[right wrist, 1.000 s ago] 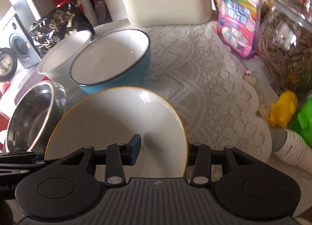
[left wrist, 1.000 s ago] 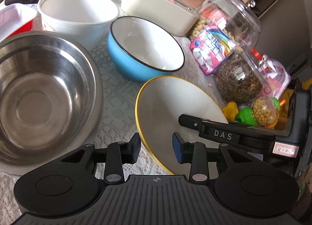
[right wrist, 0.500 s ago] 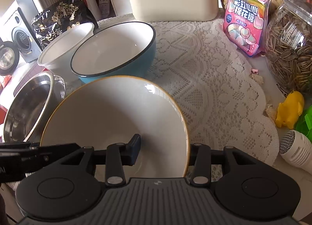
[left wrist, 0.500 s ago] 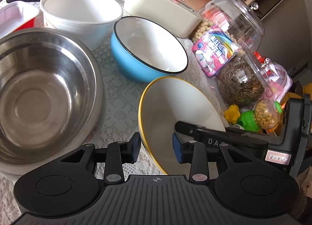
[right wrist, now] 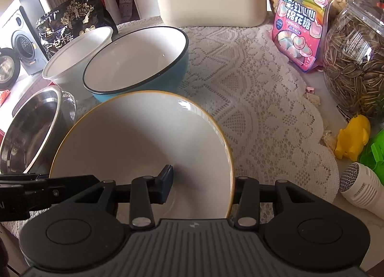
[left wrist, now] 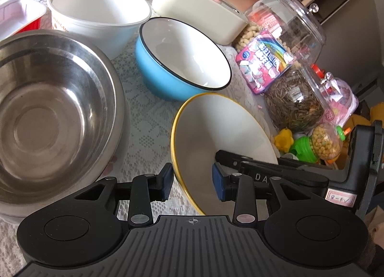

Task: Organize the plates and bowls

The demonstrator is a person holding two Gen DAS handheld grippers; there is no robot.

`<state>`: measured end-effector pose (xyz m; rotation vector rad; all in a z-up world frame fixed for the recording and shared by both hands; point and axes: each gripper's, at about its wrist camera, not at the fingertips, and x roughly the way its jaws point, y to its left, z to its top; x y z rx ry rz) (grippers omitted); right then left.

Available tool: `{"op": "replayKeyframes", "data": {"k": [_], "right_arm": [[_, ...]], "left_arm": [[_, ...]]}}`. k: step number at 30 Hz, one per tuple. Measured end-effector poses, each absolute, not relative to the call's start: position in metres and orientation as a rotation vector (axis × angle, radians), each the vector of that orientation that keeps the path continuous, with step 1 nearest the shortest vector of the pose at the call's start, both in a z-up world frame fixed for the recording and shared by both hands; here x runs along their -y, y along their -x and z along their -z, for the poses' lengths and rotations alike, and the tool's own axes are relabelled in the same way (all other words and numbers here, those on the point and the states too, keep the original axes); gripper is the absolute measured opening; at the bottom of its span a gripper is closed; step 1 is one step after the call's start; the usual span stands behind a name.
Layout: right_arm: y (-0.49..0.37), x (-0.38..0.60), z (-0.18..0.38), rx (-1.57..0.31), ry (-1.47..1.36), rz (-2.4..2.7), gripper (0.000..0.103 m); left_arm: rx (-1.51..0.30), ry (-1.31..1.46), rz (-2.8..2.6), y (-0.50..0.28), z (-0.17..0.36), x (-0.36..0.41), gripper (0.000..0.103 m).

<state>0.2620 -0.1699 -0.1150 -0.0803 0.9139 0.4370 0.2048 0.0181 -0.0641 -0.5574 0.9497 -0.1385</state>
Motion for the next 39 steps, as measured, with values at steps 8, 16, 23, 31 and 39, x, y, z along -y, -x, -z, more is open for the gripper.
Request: {"op": "replayKeyframes", "data": {"k": [8,16,23,31,39], "right_arm": [[-0.254,0.175,0.103,-0.875,0.08,-0.426,0.041],[-0.25,0.177,0.098,-0.858,0.079,-0.425,0.041],[-0.25,0.171,0.087,-0.825,0.112,-0.415,0.041],[-0.259,0.165,0.061,-0.761,0.154,-0.42,0.042],[-0.304,0.159,0.038,-0.8,0.088,-0.441,0.048]], "left_arm": [[-0.895,0.476,0.087,-0.194,0.045,-0.014,0.039],[-0.796,0.547,0.092,-0.183,0.024,-0.028,0.039],[-0.773,0.609,0.086,-0.186,0.021,-0.044,0.039],[-0.735,0.726,-0.03,-0.209,0.019,-0.095,0.038],[-0.808,0.644,-0.033,-0.274,0.025,-0.095,0.039]]}}
